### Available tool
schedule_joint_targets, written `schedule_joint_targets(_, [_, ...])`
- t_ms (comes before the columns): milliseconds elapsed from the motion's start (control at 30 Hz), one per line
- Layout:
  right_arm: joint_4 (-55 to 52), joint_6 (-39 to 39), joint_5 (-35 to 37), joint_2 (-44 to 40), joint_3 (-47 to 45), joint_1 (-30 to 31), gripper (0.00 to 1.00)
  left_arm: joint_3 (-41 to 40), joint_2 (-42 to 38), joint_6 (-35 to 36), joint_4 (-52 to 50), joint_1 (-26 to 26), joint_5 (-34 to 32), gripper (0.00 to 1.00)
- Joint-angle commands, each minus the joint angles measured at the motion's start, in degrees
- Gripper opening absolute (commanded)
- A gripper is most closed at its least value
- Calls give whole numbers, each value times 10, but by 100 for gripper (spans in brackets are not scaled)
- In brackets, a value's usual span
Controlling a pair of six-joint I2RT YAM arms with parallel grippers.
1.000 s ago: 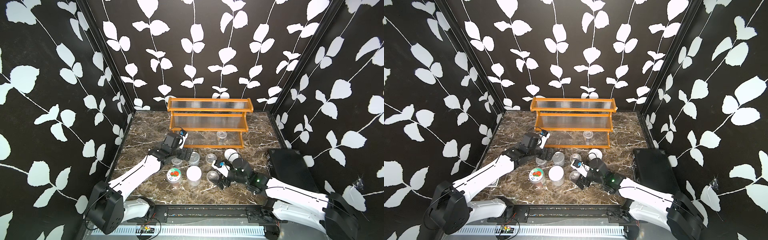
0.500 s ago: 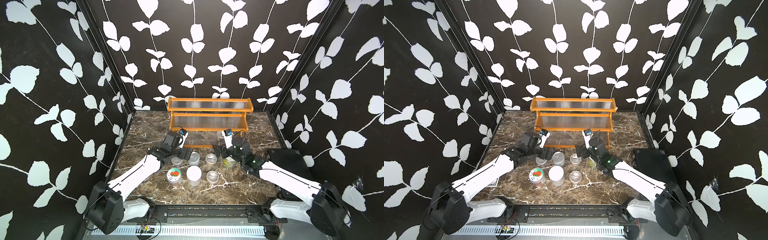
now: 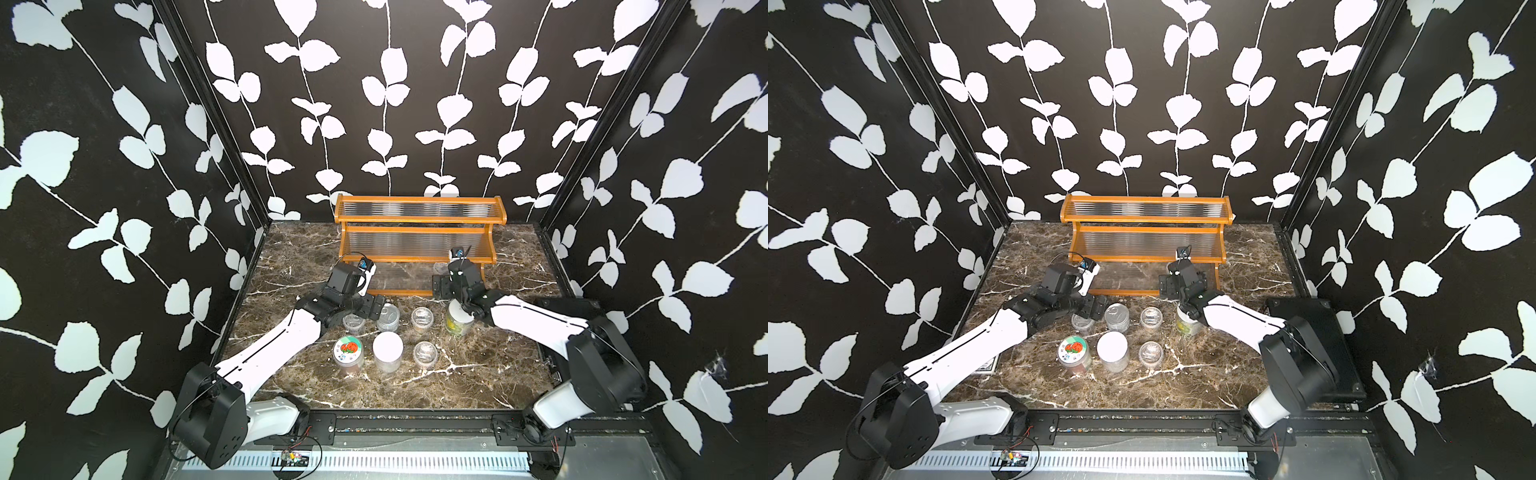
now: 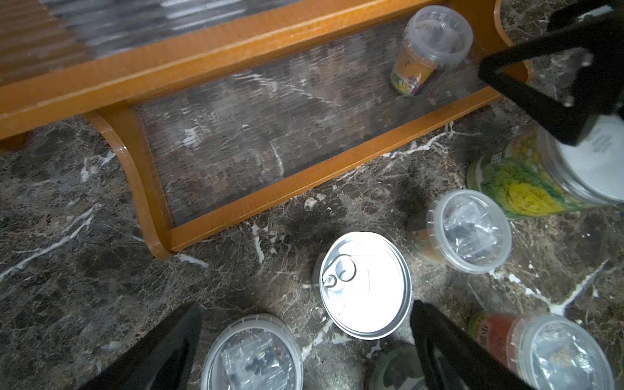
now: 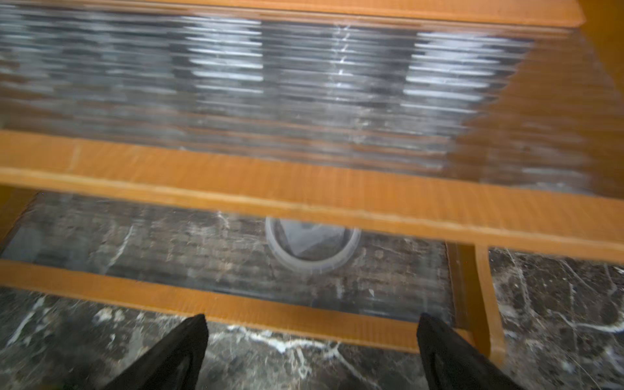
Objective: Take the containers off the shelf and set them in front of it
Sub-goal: 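Pick up a container from the shelf.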
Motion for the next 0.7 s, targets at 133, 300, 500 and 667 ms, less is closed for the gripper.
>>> schedule_joint_targets(133, [71, -14, 0, 81, 54, -18, 100, 1, -12, -12, 23, 4, 16, 99])
schedule_joint_targets(300, [88, -23, 17, 127, 84, -23, 100, -6, -15, -15, 28, 3, 19, 99])
schedule_joint_targets(500, [119, -34, 21, 170, 112, -28, 98, -9, -15, -16, 30, 4, 21, 99])
schedule_joint_targets(667, [127, -39, 15, 185, 123, -34, 84, -11, -16, -17, 28, 5, 24, 99])
